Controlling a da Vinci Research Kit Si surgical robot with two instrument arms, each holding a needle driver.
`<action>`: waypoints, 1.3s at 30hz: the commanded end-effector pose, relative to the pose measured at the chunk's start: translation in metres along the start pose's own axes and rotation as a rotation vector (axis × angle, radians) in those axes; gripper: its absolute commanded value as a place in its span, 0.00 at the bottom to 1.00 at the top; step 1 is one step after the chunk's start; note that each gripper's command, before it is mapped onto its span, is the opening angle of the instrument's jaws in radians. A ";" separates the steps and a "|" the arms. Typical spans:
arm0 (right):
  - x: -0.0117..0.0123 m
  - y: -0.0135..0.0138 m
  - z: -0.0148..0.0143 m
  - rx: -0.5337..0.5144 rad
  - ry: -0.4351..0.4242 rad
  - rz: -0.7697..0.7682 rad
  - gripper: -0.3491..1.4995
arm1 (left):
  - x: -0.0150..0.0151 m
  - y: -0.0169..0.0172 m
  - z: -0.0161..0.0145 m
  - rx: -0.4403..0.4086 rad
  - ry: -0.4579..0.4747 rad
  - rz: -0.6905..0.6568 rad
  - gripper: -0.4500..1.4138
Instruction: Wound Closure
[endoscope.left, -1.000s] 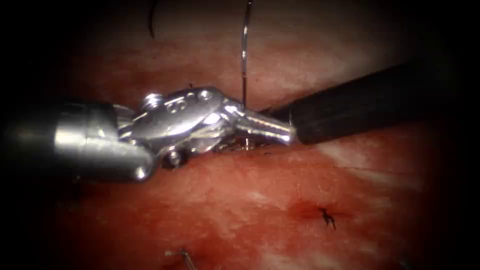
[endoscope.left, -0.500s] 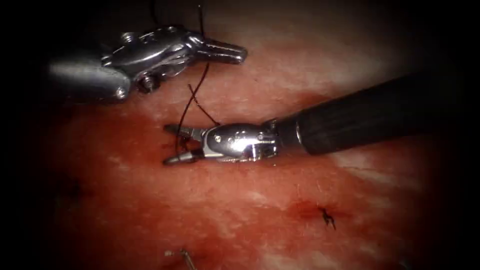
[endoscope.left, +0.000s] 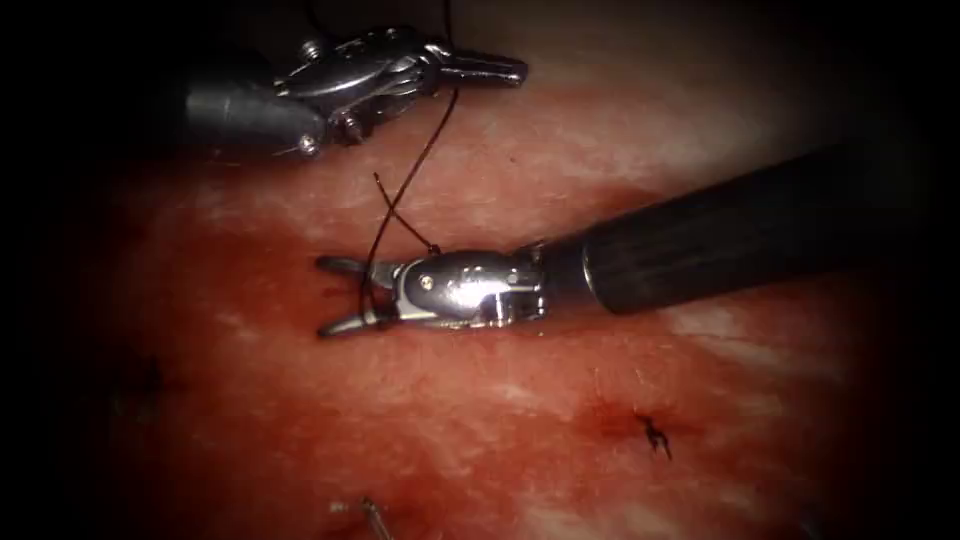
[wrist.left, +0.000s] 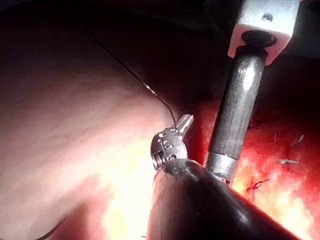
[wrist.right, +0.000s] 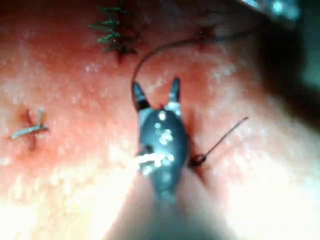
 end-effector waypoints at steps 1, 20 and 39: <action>-0.0006 -0.0005 0.0003 0.002 0.004 0.003 0.61 | -0.0005 -0.0004 0.0003 0.003 0.000 -0.003 0.00; 0.0015 -0.0023 -0.0053 -0.115 0.129 0.035 0.41 | -0.0109 -0.0124 -0.0067 0.146 -0.066 0.090 0.00; 0.0031 -0.0016 -0.0051 -0.217 0.268 0.068 0.15 | -0.0199 -0.0167 -0.0111 0.210 -0.097 0.051 0.00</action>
